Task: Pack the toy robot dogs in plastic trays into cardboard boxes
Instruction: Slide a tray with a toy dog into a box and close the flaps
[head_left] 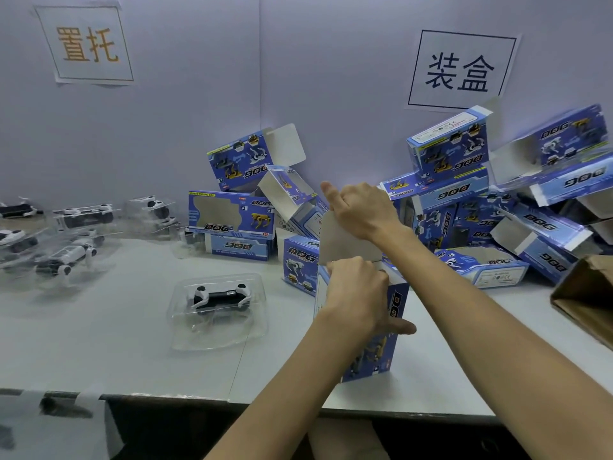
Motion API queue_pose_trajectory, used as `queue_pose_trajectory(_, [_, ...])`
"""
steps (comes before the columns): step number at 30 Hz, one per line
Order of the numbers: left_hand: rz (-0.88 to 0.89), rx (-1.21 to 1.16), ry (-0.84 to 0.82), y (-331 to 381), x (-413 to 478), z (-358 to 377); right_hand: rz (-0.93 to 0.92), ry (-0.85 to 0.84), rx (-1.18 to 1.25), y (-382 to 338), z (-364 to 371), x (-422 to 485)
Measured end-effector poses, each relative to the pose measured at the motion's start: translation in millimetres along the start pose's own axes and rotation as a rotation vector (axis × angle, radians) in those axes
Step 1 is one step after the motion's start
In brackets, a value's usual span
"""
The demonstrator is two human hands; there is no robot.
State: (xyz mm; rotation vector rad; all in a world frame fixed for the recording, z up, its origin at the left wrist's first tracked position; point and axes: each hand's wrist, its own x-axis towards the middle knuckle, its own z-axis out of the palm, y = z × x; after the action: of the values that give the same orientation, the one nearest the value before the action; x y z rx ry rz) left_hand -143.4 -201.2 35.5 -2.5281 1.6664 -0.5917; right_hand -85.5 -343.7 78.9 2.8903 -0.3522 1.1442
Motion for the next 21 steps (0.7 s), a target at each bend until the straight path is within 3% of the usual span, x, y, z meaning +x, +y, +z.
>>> queue_pose_trajectory(5, [0.013,-0.017,0.016,0.0,-2.8,-1.5,-0.024,0.155,0.007,-8.3,2.9,-17.4])
queue_pose_trajectory(11, [0.019,-0.033,0.018,-0.7,-2.1,1.0,-0.12,0.563,-0.091,-6.4,19.7,-28.0])
queue_pose_trajectory(21, [0.012,-0.035,-0.002,-0.6,0.0,2.9,-0.232,0.709,-0.131,-6.6,23.4,-20.2])
